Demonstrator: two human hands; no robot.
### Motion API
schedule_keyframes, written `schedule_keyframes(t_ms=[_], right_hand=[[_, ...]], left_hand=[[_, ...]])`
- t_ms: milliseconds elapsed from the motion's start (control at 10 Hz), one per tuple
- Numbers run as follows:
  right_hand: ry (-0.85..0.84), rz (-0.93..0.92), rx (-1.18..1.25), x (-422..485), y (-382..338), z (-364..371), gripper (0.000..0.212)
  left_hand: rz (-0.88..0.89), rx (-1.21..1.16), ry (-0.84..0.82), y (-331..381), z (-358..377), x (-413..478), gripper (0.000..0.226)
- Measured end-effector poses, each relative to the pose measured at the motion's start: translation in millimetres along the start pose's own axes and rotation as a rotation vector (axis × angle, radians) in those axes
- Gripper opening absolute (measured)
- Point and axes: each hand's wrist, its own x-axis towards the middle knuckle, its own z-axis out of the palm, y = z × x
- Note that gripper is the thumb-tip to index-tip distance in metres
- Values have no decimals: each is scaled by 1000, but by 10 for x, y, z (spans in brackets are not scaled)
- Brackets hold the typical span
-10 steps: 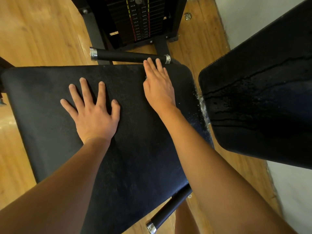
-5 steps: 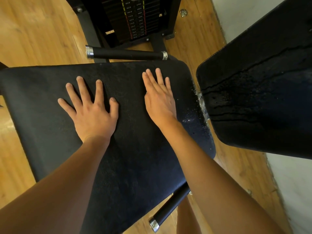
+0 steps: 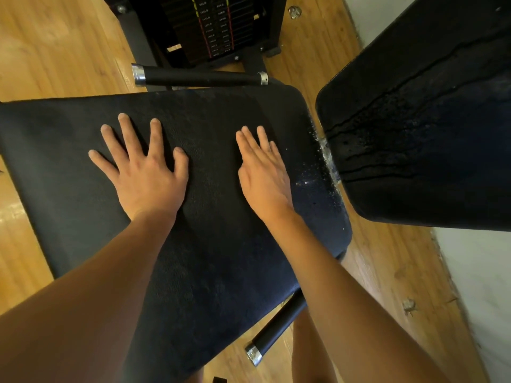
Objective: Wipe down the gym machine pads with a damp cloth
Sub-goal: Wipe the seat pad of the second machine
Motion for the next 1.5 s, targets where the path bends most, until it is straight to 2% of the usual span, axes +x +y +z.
schedule_keyframes(t_ms=[100, 200, 500, 900, 1300, 1500], right_hand=[[-8, -2, 34, -351, -22, -14, 57], [-7, -4, 32, -321, -23, -30, 57], [-35, -39, 9, 416, -38, -86, 58], [-45, -32, 44, -531, 143, -109, 57], [-20, 71, -69, 204, 17, -36, 64], [-37, 48, -20, -212, 96, -87, 61]], left_hand=[[3, -5, 9, 0, 11, -8, 61], [5, -7, 14, 10, 16, -15, 61], [9, -5, 12, 2, 8, -3, 61], [4, -8, 9, 8, 6, -11, 62], [13, -7, 8, 12, 7, -2, 62], [10, -12, 6, 12, 3, -17, 62]])
